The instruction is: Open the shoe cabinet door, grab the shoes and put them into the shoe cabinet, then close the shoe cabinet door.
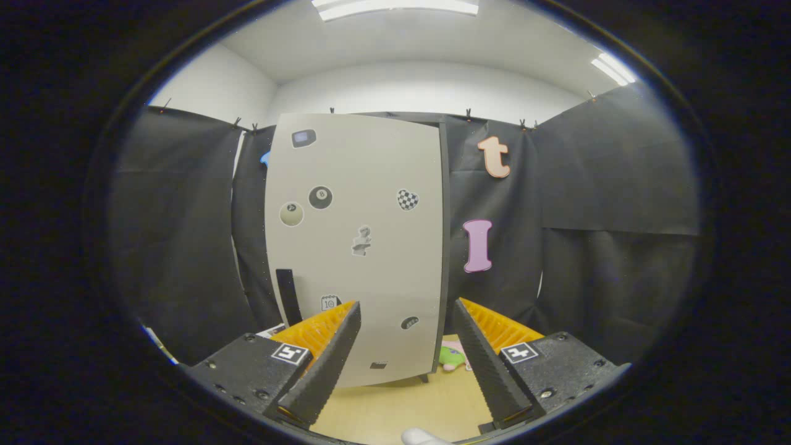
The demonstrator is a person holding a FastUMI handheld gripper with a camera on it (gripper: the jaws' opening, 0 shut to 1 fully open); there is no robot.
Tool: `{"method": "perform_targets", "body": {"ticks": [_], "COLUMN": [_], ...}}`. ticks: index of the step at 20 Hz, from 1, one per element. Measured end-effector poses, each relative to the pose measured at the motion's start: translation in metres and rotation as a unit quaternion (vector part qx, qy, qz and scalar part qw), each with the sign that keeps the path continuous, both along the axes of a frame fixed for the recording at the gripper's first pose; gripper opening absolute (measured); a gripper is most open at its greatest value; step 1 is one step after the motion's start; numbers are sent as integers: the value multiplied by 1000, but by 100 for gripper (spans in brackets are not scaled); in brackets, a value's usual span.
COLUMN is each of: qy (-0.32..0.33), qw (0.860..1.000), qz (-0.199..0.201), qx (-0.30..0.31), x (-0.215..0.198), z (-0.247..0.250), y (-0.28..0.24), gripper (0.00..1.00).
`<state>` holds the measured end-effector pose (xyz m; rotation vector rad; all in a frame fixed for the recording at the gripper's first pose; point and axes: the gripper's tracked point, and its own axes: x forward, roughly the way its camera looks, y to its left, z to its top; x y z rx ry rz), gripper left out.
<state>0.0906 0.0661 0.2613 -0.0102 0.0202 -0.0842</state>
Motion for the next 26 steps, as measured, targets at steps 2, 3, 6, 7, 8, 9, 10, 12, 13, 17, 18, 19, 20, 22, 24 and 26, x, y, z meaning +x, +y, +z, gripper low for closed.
{"method": "perform_targets", "body": {"ticks": [2,3,6,7,8,9,10,12,13,17,18,19,20,22,24,26], "qy": [3,5,8,8,7,6,7,6,7,8,8,8,8,9,9,7], "qw": [1000,1000,1000,1000,1000,1000,1000,1000,1000,1000,1000,1000,1000,1000,1000,1000], "qz": [-1,-2,-4,-5,-7,-5,-5,-5,-5,-5,-5,-5,-4,-4,-6,-9], "qx": [1,1,3,2,3,3,4,3,2,4,3,3,3,4,4,5], "x": [-1,-1,-1,-1,0,0,0,0,0,0,0,0,0,0,0,-1], "z": [-1,-2,-1,0,0,0,1,1,2,2,2,2,2,2,2,4], "y": [-1,-1,-1,-1,-2,-1,-1,-1,-1,-1,-1,-1,-1,0,-1,-2], "gripper": [98,98,98,98,98,98,98,98,98,98,98,98,98,98,98,98]}}
